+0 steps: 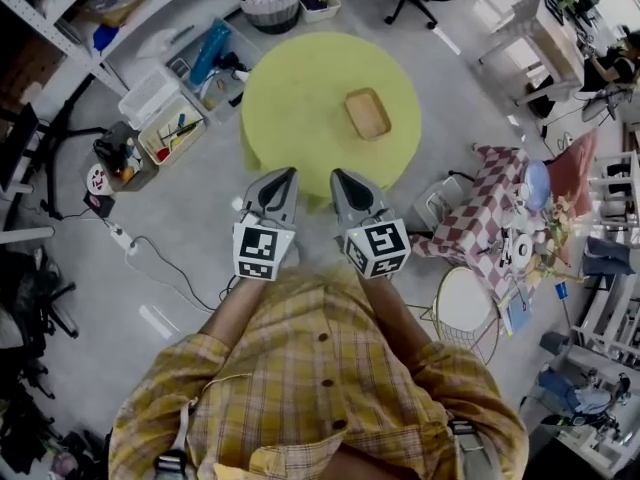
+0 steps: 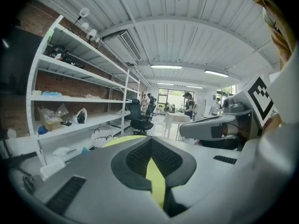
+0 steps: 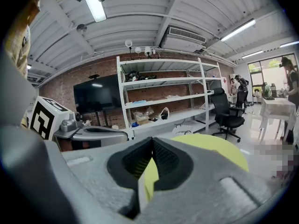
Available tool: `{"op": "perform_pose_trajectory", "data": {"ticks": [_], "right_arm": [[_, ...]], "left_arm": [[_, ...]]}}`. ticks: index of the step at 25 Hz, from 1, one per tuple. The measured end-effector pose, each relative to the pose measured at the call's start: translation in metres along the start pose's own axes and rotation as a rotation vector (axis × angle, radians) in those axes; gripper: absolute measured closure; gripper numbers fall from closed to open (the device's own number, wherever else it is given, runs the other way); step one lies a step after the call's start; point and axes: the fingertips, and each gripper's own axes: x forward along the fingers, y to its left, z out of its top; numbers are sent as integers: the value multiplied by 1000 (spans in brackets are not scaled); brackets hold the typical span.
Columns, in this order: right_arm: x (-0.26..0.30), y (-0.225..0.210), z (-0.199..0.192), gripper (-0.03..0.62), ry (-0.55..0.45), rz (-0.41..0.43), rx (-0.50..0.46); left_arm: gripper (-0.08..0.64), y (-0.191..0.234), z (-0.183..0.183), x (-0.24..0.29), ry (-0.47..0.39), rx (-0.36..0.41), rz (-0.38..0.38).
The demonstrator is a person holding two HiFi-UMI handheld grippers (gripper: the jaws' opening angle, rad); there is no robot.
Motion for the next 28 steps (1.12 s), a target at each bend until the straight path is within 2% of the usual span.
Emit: {"op": "perform_pose_trajectory", "data": {"ticks": [6,14,21,24,28], "right_arm": [[5,-11,-3,594,12,-6,-8],[21,-43,8,594,-4,26,1],[33,-69,7,594,25,59,-21],[42,-77,-2,594,61,87,-32],[58,-86,-11,594,113,132,-18]], "left_arm": [[557,4,-3,16,4,-20,-12],[557,0,9,47,19,23,-11],[557,4,15,71,18,-22,23],[557,3,11,82,29,-28,34],[557,11,5,94,35,-77,71]]}}
